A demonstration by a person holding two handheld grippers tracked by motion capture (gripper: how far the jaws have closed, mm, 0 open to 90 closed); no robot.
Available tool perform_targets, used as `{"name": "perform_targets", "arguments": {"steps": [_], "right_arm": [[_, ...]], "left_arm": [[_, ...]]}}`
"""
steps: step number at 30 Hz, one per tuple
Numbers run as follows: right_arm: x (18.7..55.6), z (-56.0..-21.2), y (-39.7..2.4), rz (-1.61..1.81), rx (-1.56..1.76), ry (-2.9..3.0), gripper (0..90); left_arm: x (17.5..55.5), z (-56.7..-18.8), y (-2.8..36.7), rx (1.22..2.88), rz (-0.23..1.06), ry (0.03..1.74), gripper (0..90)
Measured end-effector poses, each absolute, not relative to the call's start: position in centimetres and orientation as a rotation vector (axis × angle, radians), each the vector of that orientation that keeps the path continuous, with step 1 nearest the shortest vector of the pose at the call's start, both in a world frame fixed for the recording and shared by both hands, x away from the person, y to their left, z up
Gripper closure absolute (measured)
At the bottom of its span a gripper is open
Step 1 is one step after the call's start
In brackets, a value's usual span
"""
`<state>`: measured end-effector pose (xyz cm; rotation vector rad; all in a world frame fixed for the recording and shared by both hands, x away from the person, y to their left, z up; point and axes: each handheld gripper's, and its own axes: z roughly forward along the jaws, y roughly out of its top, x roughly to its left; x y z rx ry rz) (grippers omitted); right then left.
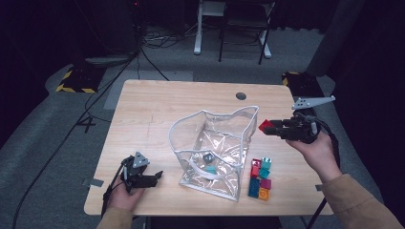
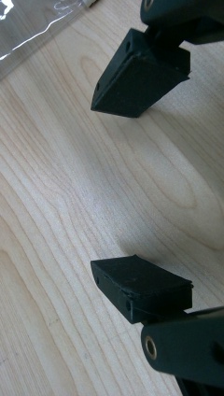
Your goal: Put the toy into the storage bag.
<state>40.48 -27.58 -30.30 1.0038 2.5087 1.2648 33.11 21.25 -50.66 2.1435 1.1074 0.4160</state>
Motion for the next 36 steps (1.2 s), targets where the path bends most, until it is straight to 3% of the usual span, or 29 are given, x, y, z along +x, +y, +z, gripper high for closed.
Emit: {"name": "perform_targets", "arguments": {"steps": [17, 36], "right_arm": [[40.1, -26.3, -23.3, 1.238, 0.827, 2.541, 58.5], [41.8, -24.9, -16.1, 1.151, 0.736, 2.666, 58.5]], "left_arm": [[33.1, -50.7, 21.2, 2.138, 0.413, 1.117, 21.2], [33.1, -50.7, 21.2, 2.138, 0.413, 1.117, 21.2]]}}
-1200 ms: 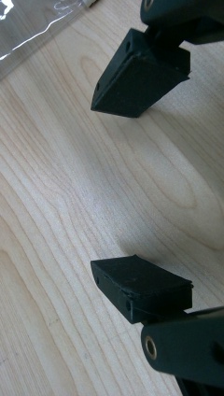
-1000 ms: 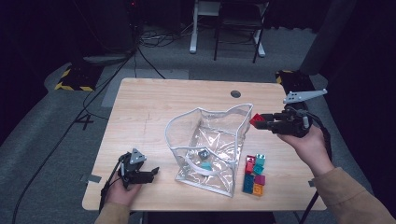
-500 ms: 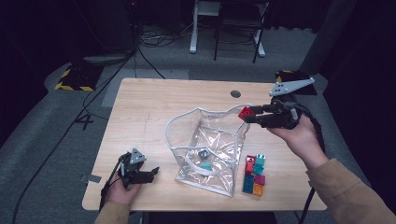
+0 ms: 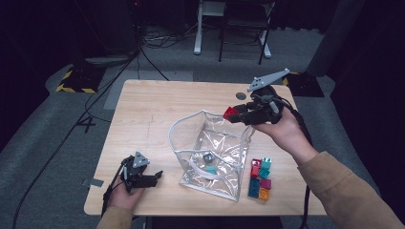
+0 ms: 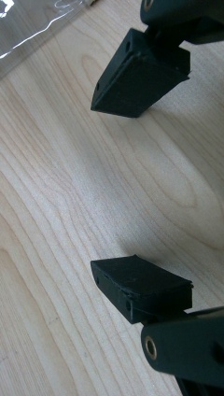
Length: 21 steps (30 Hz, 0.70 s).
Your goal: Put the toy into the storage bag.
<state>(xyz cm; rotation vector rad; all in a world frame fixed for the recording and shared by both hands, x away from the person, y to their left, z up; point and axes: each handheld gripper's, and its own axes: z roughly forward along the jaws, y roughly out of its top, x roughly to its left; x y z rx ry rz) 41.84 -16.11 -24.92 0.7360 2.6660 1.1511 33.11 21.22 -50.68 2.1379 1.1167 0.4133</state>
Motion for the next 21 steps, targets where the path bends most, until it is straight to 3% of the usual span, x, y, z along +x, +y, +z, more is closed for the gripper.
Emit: {"name": "perform_targets", "arguments": {"steps": [21], "right_arm": [[43.6, -27.9, -9.5, 0.898, 0.684, 2.867, 58.5]], "left_arm": [[33.1, -50.7, 21.2, 2.138, 0.413, 1.117, 21.2]]}}
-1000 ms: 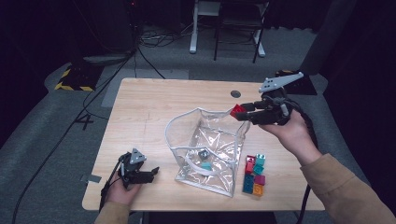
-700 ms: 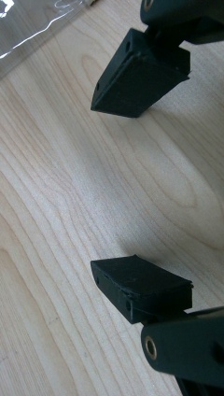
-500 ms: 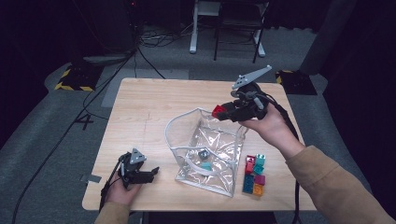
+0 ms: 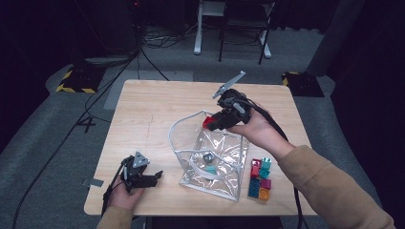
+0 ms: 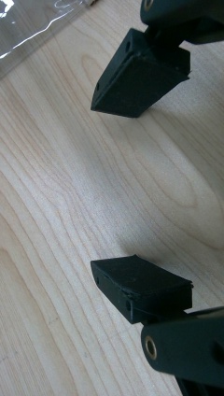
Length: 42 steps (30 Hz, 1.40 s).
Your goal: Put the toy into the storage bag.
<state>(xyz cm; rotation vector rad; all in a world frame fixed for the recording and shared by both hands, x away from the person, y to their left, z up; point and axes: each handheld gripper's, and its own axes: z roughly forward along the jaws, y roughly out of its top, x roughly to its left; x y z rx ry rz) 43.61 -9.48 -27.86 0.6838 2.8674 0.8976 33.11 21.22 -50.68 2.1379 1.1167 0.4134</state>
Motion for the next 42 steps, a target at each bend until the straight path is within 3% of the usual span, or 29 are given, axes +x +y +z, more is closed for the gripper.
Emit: {"name": "perform_targets", "arguments": {"steps": [11, 32, 35, 42], "right_arm": [[44.4, -30.8, -7.0, 0.612, 0.669, 2.958, 58.3], [44.7, -34.1, -6.2, 0.32, 0.638, 3.041, 57.8], [44.6, -34.1, -6.2, 0.345, 0.617, 3.027, 47.7], [44.0, -32.6, -7.0, 0.465, 0.577, 2.959, 44.4]], "left_arm": [[33.1, -50.7, 21.2, 2.138, 0.413, 1.116, 21.2], [33.1, -50.7, 21.2, 2.138, 0.414, 1.117, 21.2], [33.1, -50.7, 21.2, 2.137, 0.414, 1.117, 21.2], [33.1, -50.7, 21.2, 2.138, 0.414, 1.116, 21.2]]}}
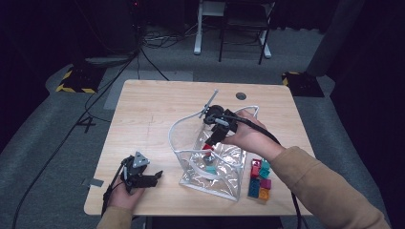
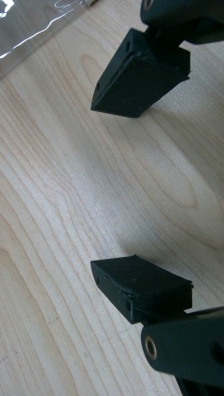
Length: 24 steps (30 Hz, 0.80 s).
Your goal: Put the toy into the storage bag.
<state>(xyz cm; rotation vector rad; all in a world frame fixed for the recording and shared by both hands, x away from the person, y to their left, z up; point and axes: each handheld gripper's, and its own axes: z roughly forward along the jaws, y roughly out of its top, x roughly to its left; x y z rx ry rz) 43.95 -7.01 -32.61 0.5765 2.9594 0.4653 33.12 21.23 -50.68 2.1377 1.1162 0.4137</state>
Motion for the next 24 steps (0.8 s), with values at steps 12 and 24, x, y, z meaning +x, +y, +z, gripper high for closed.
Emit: {"name": "perform_targets", "arguments": {"steps": [12, 24], "right_arm": [[41.5, -29.2, -11.3, 0.795, 0.594, 2.865, 47.0], [39.7, -26.6, -16.7, 1.086, 0.659, 2.722, 48.2]], "left_arm": [[33.1, -50.7, 21.2, 2.138, 0.414, 1.117, 21.2], [33.1, -50.7, 21.2, 2.138, 0.414, 1.117, 21.2]]}}
